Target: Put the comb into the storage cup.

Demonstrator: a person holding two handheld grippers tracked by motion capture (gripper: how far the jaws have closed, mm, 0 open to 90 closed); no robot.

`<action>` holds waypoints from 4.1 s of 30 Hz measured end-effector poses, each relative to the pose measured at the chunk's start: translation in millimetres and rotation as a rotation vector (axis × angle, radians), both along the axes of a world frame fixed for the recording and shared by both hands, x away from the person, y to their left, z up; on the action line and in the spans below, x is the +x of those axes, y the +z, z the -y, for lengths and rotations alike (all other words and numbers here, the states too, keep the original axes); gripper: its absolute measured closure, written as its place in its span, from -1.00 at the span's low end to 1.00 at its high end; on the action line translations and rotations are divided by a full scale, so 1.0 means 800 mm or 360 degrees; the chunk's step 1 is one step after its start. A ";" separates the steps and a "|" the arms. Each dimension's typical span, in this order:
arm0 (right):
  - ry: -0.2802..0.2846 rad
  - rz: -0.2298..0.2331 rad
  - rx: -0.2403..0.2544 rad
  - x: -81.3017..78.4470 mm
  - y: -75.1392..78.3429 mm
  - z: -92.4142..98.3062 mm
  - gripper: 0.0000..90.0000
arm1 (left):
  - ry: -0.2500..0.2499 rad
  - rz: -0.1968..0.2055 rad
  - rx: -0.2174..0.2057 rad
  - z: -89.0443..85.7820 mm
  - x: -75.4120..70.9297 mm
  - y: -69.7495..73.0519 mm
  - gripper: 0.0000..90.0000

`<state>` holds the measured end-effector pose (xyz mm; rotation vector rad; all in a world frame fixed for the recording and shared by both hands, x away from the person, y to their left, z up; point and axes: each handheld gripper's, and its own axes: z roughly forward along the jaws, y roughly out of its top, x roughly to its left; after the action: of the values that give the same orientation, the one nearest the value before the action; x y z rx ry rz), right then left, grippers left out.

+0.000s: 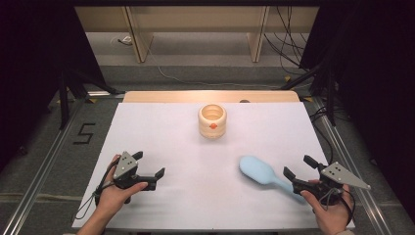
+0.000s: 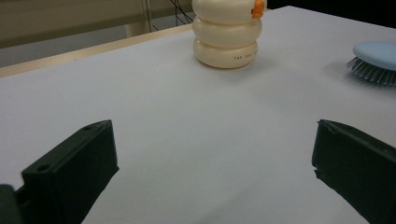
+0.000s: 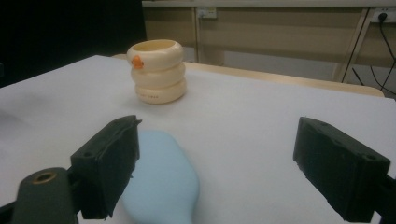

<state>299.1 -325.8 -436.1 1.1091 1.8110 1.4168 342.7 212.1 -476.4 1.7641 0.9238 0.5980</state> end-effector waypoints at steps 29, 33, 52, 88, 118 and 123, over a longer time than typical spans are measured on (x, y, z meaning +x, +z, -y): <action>0.0169 -0.0019 -0.0252 0.058 0.038 0.008 -0.66 | 0.0002 -0.0001 -0.0009 0.000 0.000 0.000 -1.00; 0.0251 -0.0078 -0.0398 0.066 0.047 0.004 -0.64 | 0.0004 -0.0003 -0.0009 0.000 0.000 0.000 -1.00; 0.0643 -0.0530 -0.0879 0.080 0.042 -0.033 -0.64 | 0.0005 -0.0002 -0.0010 0.000 0.001 -0.001 -1.00; 0.0678 -0.1053 -0.1282 0.092 -0.007 -0.069 -0.39 | -0.0004 -0.0003 -0.0004 0.002 0.001 -0.001 -1.00; 0.0724 -0.1204 -0.1370 0.103 -0.017 -0.080 0.22 | 0.0006 -0.0001 -0.0007 0.002 0.001 -0.001 -1.00; 0.0704 -0.1222 -0.1380 0.103 -0.018 -0.086 0.28 | 0.0007 -0.0002 -0.0007 0.001 0.001 -0.001 -1.00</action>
<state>381.3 -257.3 -450.5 0.8246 2.9189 0.2044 343.4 211.0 -477.2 1.7593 0.9292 0.5974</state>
